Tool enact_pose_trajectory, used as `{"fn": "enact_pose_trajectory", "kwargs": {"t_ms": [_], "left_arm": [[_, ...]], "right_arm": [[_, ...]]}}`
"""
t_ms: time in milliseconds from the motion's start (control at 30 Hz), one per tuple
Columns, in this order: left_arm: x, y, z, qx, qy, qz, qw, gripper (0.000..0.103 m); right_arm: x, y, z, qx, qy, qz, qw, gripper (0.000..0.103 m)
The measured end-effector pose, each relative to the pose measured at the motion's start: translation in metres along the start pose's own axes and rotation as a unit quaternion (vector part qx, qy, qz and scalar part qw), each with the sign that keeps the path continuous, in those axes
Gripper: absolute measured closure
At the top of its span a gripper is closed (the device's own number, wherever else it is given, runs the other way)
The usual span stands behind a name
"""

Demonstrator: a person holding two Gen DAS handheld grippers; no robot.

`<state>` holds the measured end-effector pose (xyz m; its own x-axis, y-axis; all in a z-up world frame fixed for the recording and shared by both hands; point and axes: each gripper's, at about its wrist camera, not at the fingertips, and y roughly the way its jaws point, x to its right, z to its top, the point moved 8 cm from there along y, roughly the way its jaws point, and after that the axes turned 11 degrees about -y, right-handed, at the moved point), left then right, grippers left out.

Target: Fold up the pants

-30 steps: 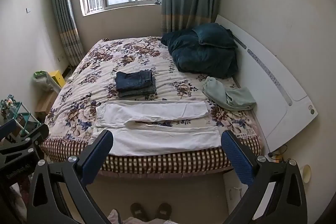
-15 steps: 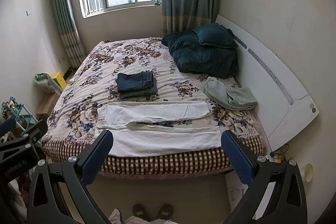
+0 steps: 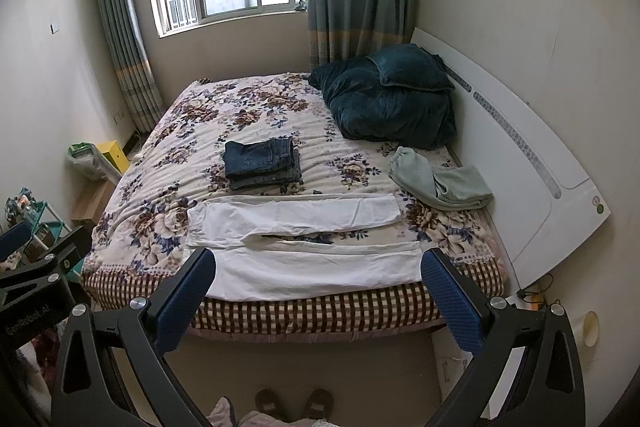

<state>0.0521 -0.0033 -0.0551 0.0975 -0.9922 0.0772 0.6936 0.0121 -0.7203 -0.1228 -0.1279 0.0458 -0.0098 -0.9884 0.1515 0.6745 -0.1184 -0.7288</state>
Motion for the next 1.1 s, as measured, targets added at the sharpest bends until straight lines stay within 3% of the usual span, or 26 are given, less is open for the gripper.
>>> {"fn": "enact_pose_trajectory", "kwargs": {"t_ms": [1100], "left_arm": [[0.0043,-0.0040,-0.0017,0.001,0.000,0.000,1.0000,0.000]], "right_arm": [[0.0033,0.0012,-0.0039,-0.004,0.004,0.006,1.000,0.000]]}}
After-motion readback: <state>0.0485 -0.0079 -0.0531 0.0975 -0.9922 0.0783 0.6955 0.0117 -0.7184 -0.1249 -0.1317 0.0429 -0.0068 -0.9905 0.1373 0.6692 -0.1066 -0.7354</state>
